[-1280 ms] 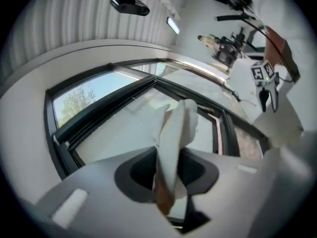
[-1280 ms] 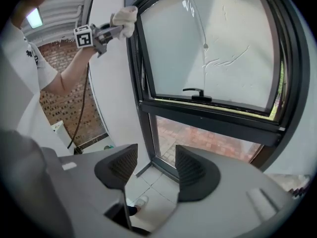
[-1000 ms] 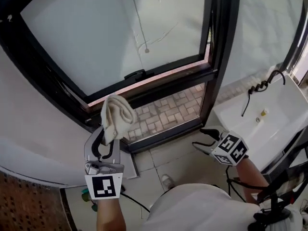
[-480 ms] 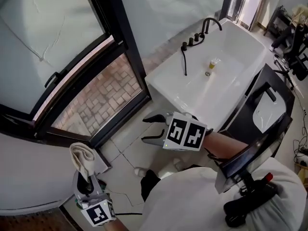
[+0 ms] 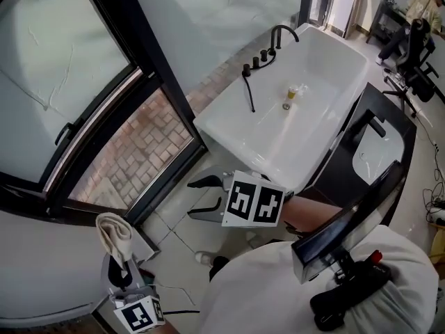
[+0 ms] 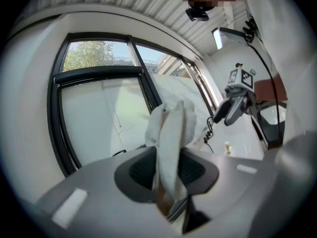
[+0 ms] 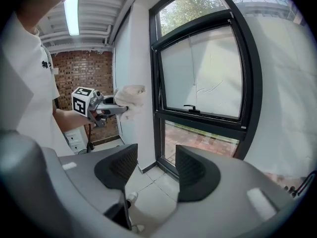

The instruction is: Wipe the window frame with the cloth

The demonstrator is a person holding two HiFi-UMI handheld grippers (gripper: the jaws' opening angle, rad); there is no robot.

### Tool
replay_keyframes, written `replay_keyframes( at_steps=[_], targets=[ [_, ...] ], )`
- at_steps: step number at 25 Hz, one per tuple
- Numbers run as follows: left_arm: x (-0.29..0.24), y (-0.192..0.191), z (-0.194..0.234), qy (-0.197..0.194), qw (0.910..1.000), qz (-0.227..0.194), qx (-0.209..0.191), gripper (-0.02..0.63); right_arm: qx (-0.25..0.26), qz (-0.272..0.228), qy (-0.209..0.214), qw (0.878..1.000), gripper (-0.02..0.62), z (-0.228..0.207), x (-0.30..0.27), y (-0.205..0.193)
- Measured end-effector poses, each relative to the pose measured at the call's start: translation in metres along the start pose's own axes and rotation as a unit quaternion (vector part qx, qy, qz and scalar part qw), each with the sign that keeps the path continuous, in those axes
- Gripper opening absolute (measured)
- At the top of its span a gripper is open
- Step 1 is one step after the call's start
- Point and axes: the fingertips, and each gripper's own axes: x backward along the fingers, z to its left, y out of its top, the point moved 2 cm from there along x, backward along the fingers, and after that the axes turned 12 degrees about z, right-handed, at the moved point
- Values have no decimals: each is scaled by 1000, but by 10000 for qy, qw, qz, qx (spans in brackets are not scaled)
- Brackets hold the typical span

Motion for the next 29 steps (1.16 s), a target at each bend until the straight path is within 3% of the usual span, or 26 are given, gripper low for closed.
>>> replay_keyframes(
  at_steps=[6,17,29],
  targets=[
    [-4,-13,-5,-247,9995,121,124,118,-31,0,-151,9999,242,1,6,1],
    [-4,-21,-2,-163,9993,232,257,118,16,125,-131,9998,242,-4,1,1],
    [-5,-26,-9,-319,9991,275,52,118,4,264,-70,9996,242,0,0,-9]
  ],
)
